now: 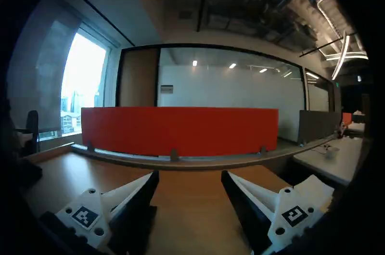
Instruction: Fold towel
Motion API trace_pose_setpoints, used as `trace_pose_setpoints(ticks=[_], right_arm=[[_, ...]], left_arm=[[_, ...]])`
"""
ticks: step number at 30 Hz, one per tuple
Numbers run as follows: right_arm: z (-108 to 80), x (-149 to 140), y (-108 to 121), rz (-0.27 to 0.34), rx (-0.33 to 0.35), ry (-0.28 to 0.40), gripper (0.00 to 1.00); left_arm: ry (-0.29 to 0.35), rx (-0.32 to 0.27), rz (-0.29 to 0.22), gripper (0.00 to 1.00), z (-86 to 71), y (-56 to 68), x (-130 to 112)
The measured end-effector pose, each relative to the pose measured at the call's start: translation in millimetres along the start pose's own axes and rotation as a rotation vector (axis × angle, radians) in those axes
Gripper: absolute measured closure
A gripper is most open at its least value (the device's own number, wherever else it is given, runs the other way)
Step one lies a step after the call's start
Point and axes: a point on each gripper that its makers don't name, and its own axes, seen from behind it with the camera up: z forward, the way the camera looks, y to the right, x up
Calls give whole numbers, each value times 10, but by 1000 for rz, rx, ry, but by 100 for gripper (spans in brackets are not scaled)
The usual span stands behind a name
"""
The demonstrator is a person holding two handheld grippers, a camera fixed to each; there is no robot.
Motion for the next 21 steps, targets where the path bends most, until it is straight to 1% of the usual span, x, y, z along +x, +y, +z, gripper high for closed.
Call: trace_pose_setpoints(ticks=[5, 11, 17, 21], right_arm=[[-34, 257, -8, 3, -9, -1, 0], [-54, 437, -63, -4, -1, -18, 0], [-57, 450, -123, -38, 25, -54, 0], [-54, 391, -220, -71, 65, -91, 0]], left_arm=[[-3, -1, -3, 5, 0, -38, 204], [-19, -15, 11, 5, -11, -65, 352], [-62, -47, 29, 5, -25, -14, 334], [-101, -64, 35, 5, -32, 16, 266]])
